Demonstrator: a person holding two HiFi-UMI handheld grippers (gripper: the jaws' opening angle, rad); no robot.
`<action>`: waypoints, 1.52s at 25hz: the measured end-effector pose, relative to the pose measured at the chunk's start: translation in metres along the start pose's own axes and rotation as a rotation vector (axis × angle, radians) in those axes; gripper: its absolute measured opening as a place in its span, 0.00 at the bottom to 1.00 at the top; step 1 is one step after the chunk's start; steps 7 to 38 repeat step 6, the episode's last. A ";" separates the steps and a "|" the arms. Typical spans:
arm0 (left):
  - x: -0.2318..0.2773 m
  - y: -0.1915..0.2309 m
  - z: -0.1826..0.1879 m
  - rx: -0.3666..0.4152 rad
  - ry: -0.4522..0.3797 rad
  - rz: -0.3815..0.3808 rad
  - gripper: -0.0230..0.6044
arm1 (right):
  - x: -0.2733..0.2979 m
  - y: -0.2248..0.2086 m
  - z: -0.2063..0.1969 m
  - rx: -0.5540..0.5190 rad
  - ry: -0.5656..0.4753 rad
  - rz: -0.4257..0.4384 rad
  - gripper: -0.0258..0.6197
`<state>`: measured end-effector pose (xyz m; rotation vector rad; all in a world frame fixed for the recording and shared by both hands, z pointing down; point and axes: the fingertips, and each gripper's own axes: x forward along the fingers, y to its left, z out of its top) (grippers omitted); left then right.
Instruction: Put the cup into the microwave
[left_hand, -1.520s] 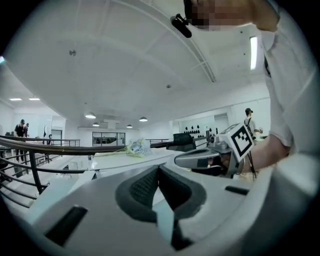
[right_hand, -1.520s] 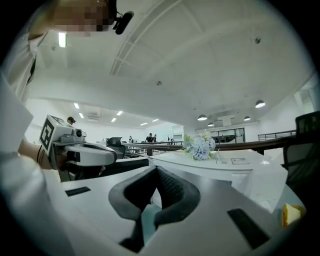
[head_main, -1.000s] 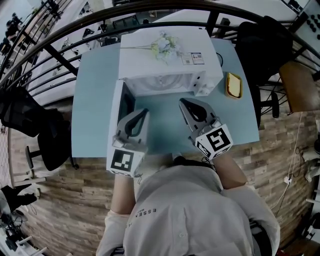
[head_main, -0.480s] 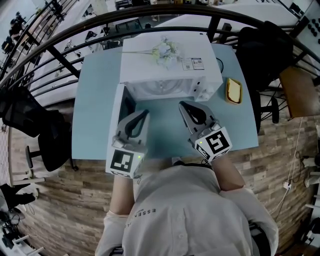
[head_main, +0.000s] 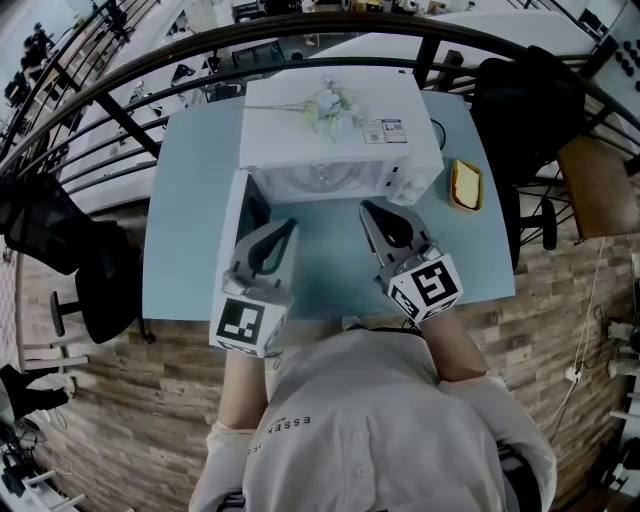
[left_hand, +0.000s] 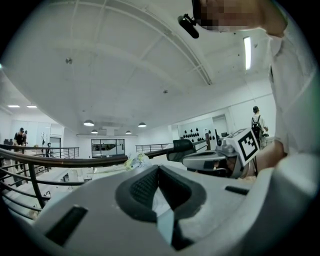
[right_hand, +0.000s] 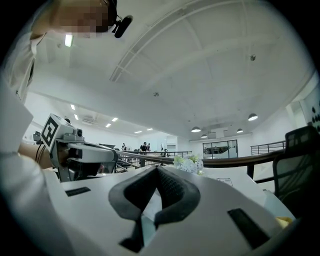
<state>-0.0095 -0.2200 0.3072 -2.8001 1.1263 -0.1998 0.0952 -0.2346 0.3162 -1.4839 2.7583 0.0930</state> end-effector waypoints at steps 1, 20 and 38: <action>0.000 0.000 0.001 -0.005 0.000 0.002 0.04 | -0.001 -0.001 0.000 0.004 0.000 -0.002 0.06; 0.000 -0.001 0.005 -0.052 0.016 0.026 0.04 | -0.003 -0.003 0.001 0.045 -0.011 -0.006 0.06; 0.000 -0.001 0.005 -0.052 0.016 0.026 0.04 | -0.003 -0.003 0.001 0.045 -0.011 -0.006 0.06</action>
